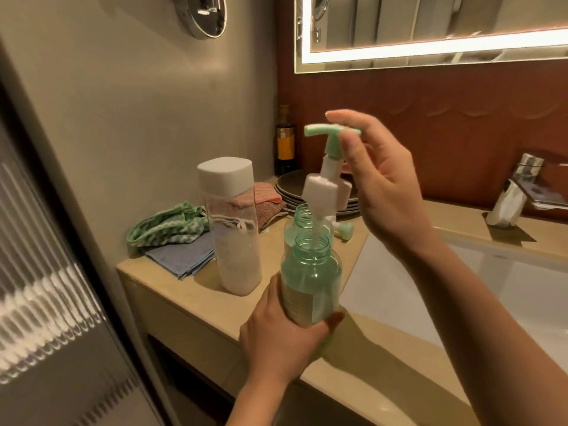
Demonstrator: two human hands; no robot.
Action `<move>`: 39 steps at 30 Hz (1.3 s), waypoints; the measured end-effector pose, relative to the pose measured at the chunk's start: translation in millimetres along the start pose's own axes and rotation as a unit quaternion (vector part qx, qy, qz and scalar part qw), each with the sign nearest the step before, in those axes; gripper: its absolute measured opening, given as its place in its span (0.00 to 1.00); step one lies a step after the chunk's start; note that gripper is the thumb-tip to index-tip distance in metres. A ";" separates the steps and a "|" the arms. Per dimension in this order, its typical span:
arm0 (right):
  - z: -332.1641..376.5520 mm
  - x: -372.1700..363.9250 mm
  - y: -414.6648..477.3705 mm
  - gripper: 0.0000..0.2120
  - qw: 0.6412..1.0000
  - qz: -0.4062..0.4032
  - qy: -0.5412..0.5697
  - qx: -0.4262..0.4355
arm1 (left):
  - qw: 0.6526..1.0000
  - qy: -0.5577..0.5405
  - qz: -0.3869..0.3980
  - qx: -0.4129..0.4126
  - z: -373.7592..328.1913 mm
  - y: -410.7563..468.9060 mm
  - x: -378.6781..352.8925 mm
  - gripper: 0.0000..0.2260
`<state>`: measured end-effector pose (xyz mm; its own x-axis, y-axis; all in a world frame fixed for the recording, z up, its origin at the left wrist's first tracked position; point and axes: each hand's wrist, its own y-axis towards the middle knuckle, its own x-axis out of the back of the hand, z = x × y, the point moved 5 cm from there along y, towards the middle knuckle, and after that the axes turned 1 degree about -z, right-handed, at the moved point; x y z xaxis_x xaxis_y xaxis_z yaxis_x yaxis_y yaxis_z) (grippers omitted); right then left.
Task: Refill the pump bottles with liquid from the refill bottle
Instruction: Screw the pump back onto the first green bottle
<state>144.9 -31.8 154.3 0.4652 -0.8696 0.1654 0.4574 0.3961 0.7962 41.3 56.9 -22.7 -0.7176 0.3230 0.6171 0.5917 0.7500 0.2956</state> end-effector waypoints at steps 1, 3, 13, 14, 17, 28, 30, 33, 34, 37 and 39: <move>-5.5 -6.4 -2.7 0.14 1.000 0.019 0.003 -0.006 | 1.000 0.002 0.001 0.003 2.0 0.7 -0.7 0.49; -7.8 -13.3 -6.8 0.14 0.998 0.057 -0.001 -0.017 | 1.000 -0.001 0.002 0.005 0.0 -0.1 -0.1 0.50; -0.6 -11.1 -8.0 0.14 0.983 0.184 -0.021 -0.008 | 1.000 0.018 0.014 0.018 -2.3 -2.4 -1.1 0.43; 0.3 -9.7 -7.9 0.14 0.982 0.190 -0.018 -0.006 | 1.000 0.017 0.014 0.019 -2.7 -2.4 -0.7 0.42; 0.0 -7.1 -7.7 0.13 0.977 0.211 -0.009 -0.005 | 1.000 0.020 0.010 0.016 -1.9 -2.8 -0.7 0.40; 1.6 -5.0 -8.5 0.13 0.972 0.230 0.028 -0.028 | 1.000 0.014 -0.004 0.009 -1.6 -2.3 1.2 0.39; 2.5 -6.0 -9.1 0.13 0.971 0.233 0.035 -0.030 | 1.000 0.014 0.010 0.017 -2.3 -2.4 0.6 0.34; 1.2 -9.3 -11.1 0.13 0.967 0.250 0.032 -0.038 | 0.999 0.017 0.020 0.024 -4.1 -2.6 1.8 0.29; -0.4 -11.6 -12.4 0.14 0.964 0.261 0.031 -0.045 | 0.999 0.016 0.023 0.026 -4.6 -2.4 2.2 0.28; -7.4 -16.2 -15.0 0.17 0.955 0.290 0.023 -0.066 | 0.999 0.008 0.030 0.027 -4.0 -2.5 1.7 0.28; -10.7 -13.4 -13.7 0.19 0.952 0.296 0.017 -0.071 | 0.999 0.010 0.022 0.025 -3.3 -2.4 1.7 0.29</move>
<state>140.6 -22.4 134.9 0.6964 -0.4724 0.5402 0.2037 0.8519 0.4824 39.8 53.7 -20.0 -0.6834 0.3449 0.6434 0.6033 0.7631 0.2317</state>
